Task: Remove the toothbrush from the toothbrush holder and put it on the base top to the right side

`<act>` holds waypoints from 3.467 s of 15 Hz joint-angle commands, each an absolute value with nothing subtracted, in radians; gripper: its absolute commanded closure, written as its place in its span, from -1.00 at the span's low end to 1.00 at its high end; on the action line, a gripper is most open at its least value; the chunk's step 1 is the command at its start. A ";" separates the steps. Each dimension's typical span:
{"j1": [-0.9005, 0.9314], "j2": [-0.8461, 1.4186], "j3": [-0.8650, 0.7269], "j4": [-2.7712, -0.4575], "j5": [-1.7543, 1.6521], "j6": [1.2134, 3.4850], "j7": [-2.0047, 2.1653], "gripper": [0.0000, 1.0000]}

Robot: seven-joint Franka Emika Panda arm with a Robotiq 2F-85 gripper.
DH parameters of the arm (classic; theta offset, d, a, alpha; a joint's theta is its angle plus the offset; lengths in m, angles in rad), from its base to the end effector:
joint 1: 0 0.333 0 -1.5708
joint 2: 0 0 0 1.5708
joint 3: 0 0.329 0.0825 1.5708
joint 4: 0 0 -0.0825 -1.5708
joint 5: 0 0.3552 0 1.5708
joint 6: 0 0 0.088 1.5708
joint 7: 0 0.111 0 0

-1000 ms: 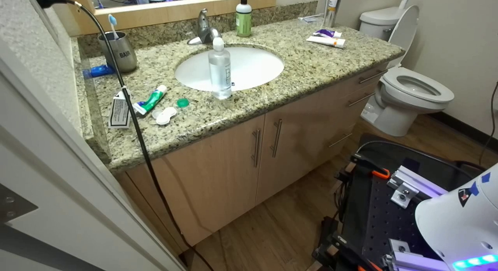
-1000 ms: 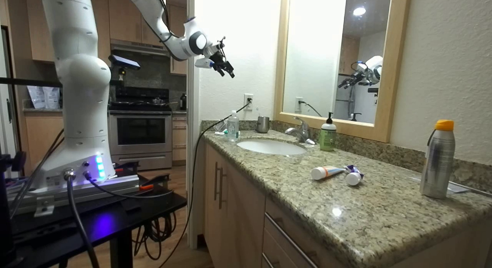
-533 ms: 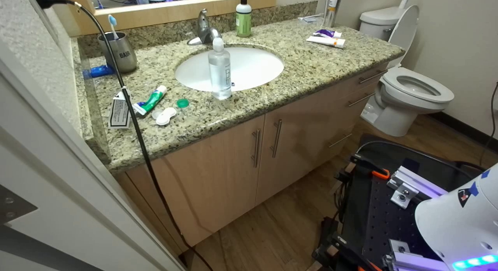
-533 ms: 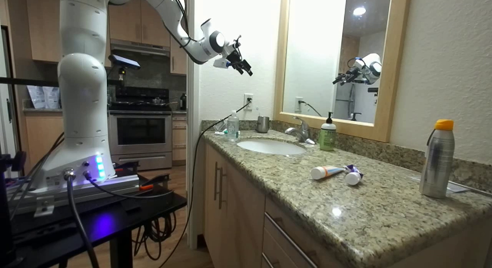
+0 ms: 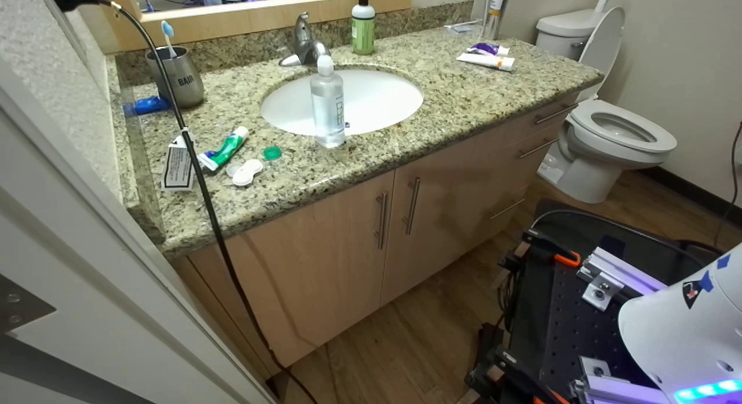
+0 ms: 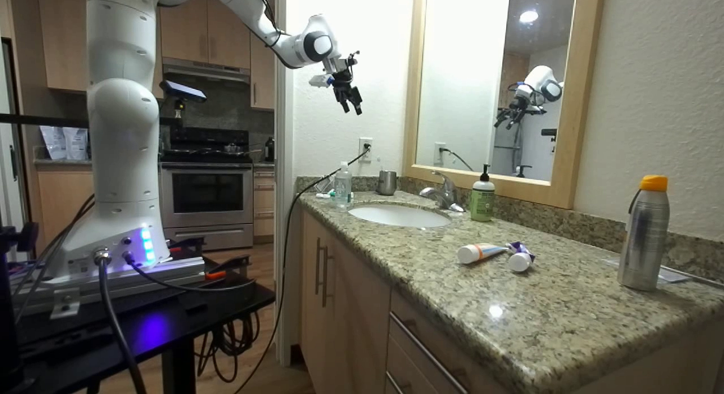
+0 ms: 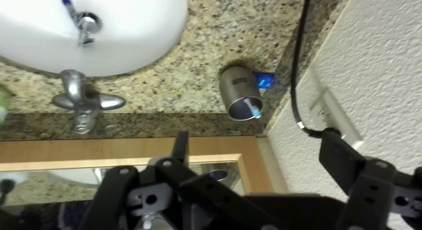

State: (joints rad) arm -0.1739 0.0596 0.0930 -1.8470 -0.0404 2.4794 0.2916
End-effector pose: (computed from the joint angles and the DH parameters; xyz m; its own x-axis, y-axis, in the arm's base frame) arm 0.5965 -0.0497 0.5719 0.7847 -0.3243 0.5283 -0.3062 -0.9438 -0.1245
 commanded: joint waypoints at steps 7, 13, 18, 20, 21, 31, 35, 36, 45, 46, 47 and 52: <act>-0.110 0.158 -0.063 -1.578 -0.177 2.306 0.417 -1.00; -0.086 0.207 -0.108 -1.550 -0.254 2.305 0.403 -1.00; -0.052 0.303 -0.083 -1.493 -0.196 2.219 0.357 -1.00; -0.008 0.350 -0.093 -1.503 -0.256 2.257 0.459 -1.00; -0.033 0.270 -0.098 -1.542 -0.209 2.236 0.384 -1.00; 0.026 0.573 -0.090 -1.239 -0.176 2.143 0.444 -1.00; 0.023 0.710 -0.123 -1.026 -0.165 2.199 0.452 -1.00; 0.025 0.749 -0.139 -0.971 -0.169 2.213 0.477 -1.00; -0.018 0.769 -0.079 -0.931 -0.145 2.116 0.282 -1.00; -0.024 0.794 -0.070 -0.895 -0.138 2.082 0.228 -1.00; -0.029 0.806 -0.059 -0.876 -0.132 2.048 0.177 -1.00; -0.023 0.881 -0.049 -0.790 -0.142 1.930 0.016 -1.00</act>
State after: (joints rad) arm -0.0177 0.8012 -0.0577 -0.8891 -0.1392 1.9895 0.0781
